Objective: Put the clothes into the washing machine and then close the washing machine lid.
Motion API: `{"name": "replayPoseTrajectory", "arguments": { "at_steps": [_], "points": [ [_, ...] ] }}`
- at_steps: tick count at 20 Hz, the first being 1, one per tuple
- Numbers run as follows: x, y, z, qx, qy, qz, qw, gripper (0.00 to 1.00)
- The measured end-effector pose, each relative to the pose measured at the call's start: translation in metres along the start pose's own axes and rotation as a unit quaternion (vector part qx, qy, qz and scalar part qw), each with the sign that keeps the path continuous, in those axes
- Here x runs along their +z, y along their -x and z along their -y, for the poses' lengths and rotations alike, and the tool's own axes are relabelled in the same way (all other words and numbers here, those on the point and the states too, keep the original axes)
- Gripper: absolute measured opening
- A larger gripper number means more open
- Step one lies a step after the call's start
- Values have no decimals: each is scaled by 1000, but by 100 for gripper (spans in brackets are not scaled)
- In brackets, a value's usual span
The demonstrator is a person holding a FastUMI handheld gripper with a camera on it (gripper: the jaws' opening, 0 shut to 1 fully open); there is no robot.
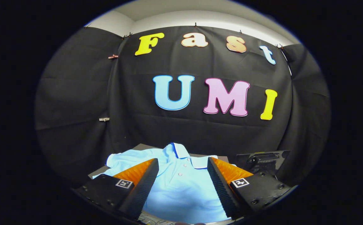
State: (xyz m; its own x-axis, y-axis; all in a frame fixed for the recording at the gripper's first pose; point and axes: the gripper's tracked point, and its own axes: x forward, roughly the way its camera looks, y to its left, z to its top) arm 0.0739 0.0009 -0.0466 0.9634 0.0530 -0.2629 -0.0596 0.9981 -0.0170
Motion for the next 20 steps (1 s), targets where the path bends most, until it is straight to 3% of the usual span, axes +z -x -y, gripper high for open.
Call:
{"name": "replayPoseTrajectory", "arguments": {
  "at_steps": [5,11,16,20],
  "points": [
    [-35,-47,-2,-17,10,-117,993,98],
    [-109,-75,7,-31,17,-271,962,98],
    [-113,-75,5,-23,-38,-278,960,99],
    [-111,-74,3,-19,-28,-261,965,94]
  ]
}}
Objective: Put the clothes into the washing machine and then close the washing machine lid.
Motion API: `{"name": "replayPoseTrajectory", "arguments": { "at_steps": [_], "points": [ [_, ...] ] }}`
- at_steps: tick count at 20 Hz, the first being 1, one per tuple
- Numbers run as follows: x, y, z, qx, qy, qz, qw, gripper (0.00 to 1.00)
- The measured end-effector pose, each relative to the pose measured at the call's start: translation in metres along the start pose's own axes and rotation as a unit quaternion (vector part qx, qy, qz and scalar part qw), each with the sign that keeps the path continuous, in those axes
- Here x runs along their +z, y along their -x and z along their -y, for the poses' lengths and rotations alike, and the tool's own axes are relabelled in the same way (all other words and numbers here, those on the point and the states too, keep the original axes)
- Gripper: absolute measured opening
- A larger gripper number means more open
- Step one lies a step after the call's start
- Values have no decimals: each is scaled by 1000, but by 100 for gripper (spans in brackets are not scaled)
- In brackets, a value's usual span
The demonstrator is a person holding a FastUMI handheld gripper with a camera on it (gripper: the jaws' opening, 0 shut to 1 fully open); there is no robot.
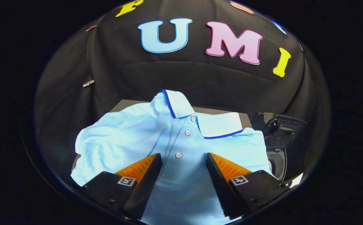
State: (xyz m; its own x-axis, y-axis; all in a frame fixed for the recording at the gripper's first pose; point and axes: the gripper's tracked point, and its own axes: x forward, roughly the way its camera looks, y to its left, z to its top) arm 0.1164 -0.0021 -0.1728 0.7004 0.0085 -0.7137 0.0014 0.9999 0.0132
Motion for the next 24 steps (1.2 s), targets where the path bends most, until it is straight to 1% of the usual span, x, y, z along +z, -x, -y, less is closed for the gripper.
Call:
{"name": "replayPoseTrajectory", "arguments": {
  "at_steps": [1,2,4,6,7,8,9,12,13,15,21,24],
  "points": [
    [-1,2,1,-1,-2,-1,1000,80],
    [-3,3,2,2,1,0,1000,75],
    [-3,2,2,5,0,-3,1000,75],
    [-3,2,7,-2,-7,-10,1000,75],
    [-2,1,8,-2,-19,-10,1000,47],
    [-1,1,6,4,-26,-6,1000,45],
    [-3,-10,7,6,-23,-1,1000,45],
    [3,1,6,32,-18,21,999,24],
    [6,1,10,29,-11,30,999,24],
    [4,-1,11,42,-22,42,998,5],
    [18,24,20,77,-25,89,993,5],
    [30,40,35,98,-33,109,989,5]
  ]
}}
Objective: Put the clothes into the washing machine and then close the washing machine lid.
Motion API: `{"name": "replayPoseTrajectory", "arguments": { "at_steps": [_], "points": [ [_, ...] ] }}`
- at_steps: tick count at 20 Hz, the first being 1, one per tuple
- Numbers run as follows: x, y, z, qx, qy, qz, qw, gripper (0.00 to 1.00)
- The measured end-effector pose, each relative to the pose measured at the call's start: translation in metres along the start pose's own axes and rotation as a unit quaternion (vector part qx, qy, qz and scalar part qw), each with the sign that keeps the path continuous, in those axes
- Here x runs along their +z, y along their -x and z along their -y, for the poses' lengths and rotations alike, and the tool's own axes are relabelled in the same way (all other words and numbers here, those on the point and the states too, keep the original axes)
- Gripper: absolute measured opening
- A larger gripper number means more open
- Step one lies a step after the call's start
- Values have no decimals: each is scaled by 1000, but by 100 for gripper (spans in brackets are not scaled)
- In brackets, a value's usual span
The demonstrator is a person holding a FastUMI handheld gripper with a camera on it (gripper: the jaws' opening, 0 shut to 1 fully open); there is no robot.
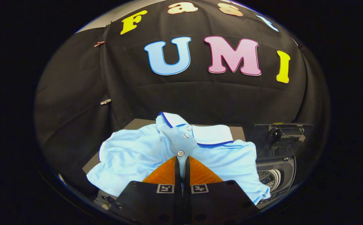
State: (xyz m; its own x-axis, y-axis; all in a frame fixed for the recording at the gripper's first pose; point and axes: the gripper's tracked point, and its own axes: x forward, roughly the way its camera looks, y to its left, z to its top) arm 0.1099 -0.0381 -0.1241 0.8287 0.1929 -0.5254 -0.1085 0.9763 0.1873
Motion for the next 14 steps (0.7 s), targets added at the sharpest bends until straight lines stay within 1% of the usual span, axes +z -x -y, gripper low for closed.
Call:
{"name": "replayPoseTrajectory", "arguments": {
  "at_steps": [3,5,7,11,14],
  "points": [
    [15,17,20,22,-9,11,1000,5],
    [24,30,45,31,6,18,999,5],
    [38,42,78,33,20,38,999,5],
    [46,59,137,51,-10,38,998,5],
    [45,63,178,53,-26,32,998,5]
  ]
}}
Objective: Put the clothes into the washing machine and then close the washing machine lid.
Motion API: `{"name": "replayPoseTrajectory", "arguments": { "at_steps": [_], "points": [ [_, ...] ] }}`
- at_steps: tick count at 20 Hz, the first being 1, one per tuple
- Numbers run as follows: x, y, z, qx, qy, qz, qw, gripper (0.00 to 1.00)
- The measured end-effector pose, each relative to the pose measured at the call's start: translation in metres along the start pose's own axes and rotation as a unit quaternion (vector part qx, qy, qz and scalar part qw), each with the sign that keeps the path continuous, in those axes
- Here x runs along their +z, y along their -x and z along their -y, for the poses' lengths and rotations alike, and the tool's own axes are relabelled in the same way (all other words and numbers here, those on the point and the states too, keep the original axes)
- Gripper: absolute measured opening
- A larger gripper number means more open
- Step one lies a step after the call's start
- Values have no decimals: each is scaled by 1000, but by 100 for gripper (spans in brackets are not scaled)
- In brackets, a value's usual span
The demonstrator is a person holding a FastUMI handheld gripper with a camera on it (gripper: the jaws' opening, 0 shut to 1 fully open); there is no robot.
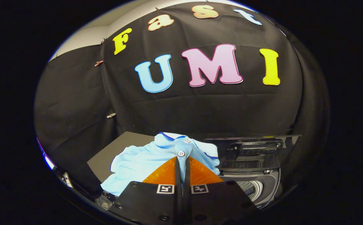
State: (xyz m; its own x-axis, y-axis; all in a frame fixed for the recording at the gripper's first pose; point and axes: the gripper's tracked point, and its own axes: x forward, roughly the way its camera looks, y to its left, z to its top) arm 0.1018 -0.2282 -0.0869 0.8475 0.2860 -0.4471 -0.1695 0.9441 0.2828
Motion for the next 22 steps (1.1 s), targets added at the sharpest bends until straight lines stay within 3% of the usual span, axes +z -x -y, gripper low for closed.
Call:
{"name": "replayPoseTrajectory", "arguments": {
  "at_steps": [13,19,22],
  "points": [
    [23,37,126,31,-27,-11,999,5],
    [-8,31,149,56,-25,-32,998,5],
    [-22,20,168,44,-5,-36,998,5]
  ]
}}
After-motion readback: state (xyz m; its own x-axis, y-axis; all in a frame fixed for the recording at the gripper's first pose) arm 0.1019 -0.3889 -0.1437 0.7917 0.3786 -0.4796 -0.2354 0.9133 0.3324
